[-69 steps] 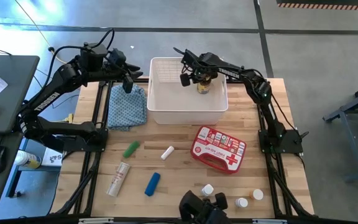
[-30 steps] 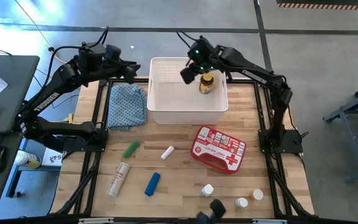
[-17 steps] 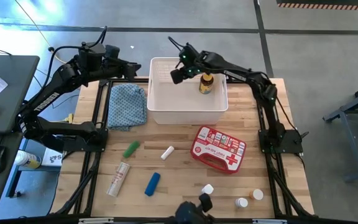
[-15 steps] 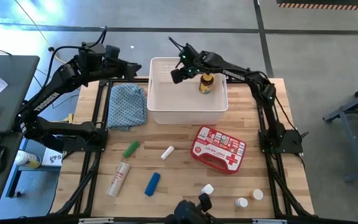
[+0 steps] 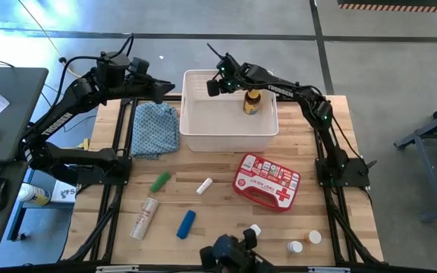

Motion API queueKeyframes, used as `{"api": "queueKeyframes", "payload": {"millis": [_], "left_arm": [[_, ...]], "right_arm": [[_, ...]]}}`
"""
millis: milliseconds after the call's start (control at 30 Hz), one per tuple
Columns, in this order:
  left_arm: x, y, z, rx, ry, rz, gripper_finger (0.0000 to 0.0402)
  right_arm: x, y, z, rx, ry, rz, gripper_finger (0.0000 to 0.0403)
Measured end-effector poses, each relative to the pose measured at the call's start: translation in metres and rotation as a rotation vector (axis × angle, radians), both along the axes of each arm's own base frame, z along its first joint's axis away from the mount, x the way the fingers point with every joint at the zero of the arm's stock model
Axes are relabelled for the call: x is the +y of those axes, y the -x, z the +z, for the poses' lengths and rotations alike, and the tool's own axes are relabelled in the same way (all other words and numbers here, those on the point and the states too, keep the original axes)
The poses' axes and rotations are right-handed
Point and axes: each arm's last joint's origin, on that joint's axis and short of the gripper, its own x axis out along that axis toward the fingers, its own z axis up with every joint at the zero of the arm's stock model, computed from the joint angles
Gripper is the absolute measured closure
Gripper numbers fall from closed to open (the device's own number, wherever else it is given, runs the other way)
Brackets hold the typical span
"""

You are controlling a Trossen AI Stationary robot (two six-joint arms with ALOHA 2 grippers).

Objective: Pick & place medical supplies in basket/bin
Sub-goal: Put the red first aid kit into the white bin

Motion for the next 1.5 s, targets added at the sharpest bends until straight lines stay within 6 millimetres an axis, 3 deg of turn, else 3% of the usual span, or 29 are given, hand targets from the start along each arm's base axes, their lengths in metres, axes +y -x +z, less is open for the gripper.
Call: {"api": "queueKeyframes", "payload": {"millis": [533, 800, 1100, 1333, 1500], "left_arm": [[0.0, 0.0, -0.001, 0.054, -0.067, -0.037, 0.0231], [0.0, 0.0, 0.0, 0.044, -0.075, -0.037, 0.0231], [0.0, 0.001, -0.001, 0.051, -0.073, -0.039, 0.0231], [-0.016, 0.023, -0.007, 0.155, -0.022, -0.047, 0.0231], [-0.022, 0.031, -0.018, 0.269, 0.055, -0.049, 0.0231]], "right_arm": [[-0.004, 0.0, 0.002, -0.047, -0.001, -0.051, 0.0403], [0.01, -0.002, 0.009, -0.048, -0.045, 0.087, 0.0403], [0.074, 0.022, 0.095, -0.036, 0.113, 0.246, 0.0403], [0.144, 0.076, 0.164, -0.029, 0.154, 0.334, 0.0403], [0.181, 0.112, 0.199, -0.069, 0.215, 0.357, 0.0403]]}}
